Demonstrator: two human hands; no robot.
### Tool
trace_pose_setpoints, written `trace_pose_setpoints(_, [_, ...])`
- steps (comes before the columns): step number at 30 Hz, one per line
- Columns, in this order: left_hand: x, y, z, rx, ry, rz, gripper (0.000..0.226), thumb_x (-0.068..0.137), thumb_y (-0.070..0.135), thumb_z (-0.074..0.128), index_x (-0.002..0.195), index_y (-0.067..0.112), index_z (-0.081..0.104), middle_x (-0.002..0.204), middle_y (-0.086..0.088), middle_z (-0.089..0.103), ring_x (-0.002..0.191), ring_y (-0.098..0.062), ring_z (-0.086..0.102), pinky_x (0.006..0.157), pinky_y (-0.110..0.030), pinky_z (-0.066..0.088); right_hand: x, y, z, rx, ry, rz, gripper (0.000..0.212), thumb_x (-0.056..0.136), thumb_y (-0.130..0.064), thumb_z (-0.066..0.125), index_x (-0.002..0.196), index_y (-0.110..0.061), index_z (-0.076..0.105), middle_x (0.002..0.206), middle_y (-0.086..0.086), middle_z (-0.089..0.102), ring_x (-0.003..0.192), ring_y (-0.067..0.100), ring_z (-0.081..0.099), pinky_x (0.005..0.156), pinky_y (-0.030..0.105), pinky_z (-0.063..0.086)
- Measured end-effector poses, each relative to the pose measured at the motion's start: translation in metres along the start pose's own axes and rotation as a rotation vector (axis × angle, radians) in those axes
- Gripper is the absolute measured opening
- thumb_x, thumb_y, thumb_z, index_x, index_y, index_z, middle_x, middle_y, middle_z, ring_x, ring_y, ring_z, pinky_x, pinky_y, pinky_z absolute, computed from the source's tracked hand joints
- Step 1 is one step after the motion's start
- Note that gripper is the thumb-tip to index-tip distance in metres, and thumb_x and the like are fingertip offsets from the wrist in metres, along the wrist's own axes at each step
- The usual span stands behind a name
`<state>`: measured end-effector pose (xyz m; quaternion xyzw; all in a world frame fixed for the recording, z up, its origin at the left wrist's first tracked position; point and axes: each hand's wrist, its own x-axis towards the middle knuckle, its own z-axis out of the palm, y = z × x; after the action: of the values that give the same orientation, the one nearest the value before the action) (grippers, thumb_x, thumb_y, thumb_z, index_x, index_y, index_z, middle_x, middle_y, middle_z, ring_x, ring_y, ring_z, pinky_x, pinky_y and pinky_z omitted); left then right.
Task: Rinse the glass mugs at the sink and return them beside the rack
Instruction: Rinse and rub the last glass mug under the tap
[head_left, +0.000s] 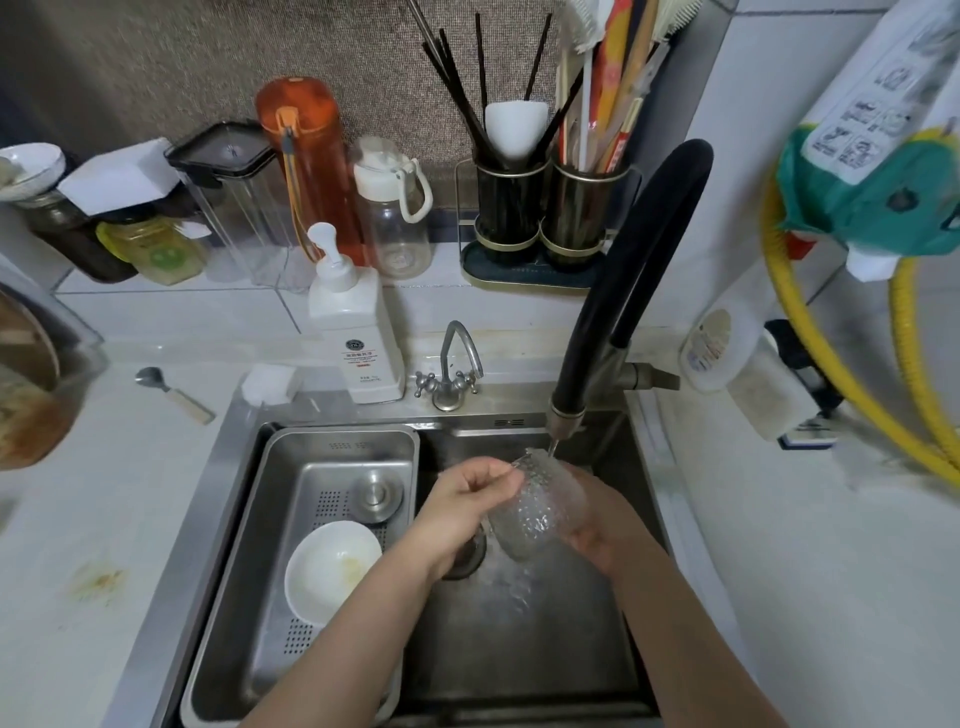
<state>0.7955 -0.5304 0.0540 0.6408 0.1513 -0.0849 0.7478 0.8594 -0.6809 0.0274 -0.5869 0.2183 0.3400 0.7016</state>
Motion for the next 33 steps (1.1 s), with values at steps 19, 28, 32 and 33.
trace_pose_setpoints(19, [-0.005,0.010,0.022,-0.003,0.168,0.098,0.019,0.093,0.003,0.053,0.082,0.008,0.068,0.061,0.008,0.070,0.057,0.000,0.062,0.062,-0.012,0.049,-0.028,-0.020,0.020,-0.427,-0.023,-0.462,0.022,0.094,-0.028,0.054,0.084,-0.013,0.066,0.081,0.006,0.066,0.078,0.017,0.062,0.073,0.033,0.050])
trace_pose_setpoints(28, [0.008,0.024,0.025,0.052,0.176,0.062,0.021,0.096,0.012,0.051,0.089,0.003,0.068,0.074,-0.001,0.071,0.068,-0.006,0.064,0.069,-0.014,0.048,-0.016,0.008,0.016,-0.358,-0.074,-0.724,0.023,0.088,-0.034,0.064,0.099,-0.014,0.063,0.092,-0.007,0.063,0.084,0.008,0.061,0.068,0.016,0.046])
trace_pose_setpoints(32, [0.000,0.016,0.025,0.166,0.011,0.100,0.019,0.096,0.013,0.051,0.105,0.004,0.066,0.087,0.002,0.072,0.082,-0.007,0.066,0.080,-0.018,0.051,-0.010,-0.007,0.015,-0.192,-0.103,-0.361,0.022,0.098,-0.020,0.046,0.093,-0.007,0.063,0.081,0.007,0.064,0.077,0.023,0.062,0.068,0.030,0.052])
trace_pose_setpoints(33, [-0.001,0.016,0.025,0.114,0.025,0.092,0.017,0.096,0.011,0.051,0.098,0.004,0.066,0.077,0.005,0.072,0.072,-0.004,0.066,0.071,-0.016,0.051,-0.013,-0.010,0.017,-0.282,-0.129,-0.383,0.022,0.097,-0.017,0.048,0.089,-0.003,0.063,0.076,0.007,0.061,0.072,0.021,0.059,0.068,0.030,0.049])
